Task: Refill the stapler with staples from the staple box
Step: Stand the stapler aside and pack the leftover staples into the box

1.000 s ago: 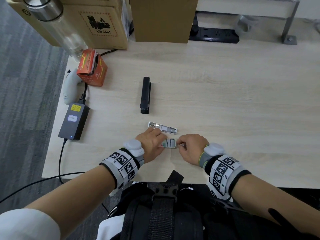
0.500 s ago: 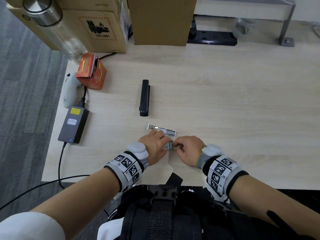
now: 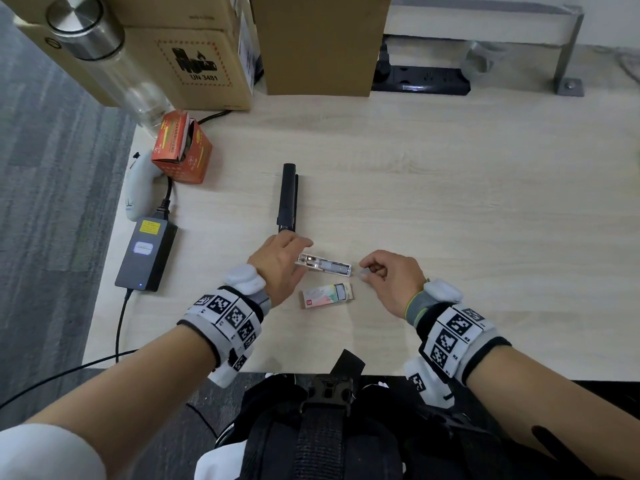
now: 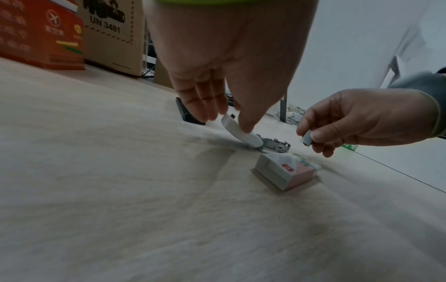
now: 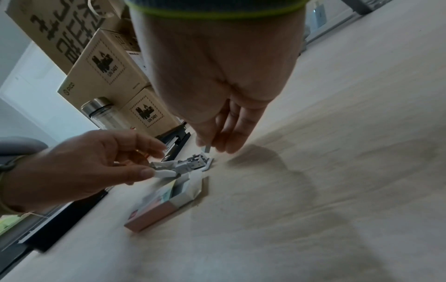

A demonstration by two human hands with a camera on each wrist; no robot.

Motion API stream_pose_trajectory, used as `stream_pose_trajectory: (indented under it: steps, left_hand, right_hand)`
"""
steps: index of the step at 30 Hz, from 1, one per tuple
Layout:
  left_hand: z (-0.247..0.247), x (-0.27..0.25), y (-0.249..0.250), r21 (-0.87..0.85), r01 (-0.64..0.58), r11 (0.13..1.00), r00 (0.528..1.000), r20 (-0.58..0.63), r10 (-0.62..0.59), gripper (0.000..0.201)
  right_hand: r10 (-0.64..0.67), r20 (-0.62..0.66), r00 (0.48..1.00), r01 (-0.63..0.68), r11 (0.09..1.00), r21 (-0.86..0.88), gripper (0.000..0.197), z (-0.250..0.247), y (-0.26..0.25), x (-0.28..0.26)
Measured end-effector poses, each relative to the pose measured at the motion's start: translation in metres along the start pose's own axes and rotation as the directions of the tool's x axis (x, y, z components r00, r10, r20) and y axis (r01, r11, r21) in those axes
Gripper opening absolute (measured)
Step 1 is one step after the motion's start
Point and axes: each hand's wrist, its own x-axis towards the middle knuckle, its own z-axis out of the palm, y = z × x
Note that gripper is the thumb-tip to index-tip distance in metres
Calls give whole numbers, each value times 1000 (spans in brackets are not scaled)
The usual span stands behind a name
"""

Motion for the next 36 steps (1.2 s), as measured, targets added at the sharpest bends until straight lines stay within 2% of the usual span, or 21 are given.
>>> stream_pose_trajectory:
  steps: [4,8,16,21,36]
  left_hand:
    - [3,4,3,14,55,998,997,54,-55,28]
    - [5,2,5,-12,62,998,997,45,-61,19]
    - [7,-2,4,-25,66,998,997,28,-65,18]
    - [7,-2,4,-24,83,996,996,34,-82,17]
    - [7,-1,6,-32,62,998,998,-2,-62,17]
  right_hand:
    - [-25,-42,999,26,1000,17,7,5,-9,5]
    - [-31,0,1000,31,1000,5,18,12,-13,9]
    - [-141,2,990,140,982,-130,16,19,-17,15]
    - [-103,45,994,110,976,-188,13,25,-17,19]
    - [-112,36,993,117,973,-201,12,29,-14,21]
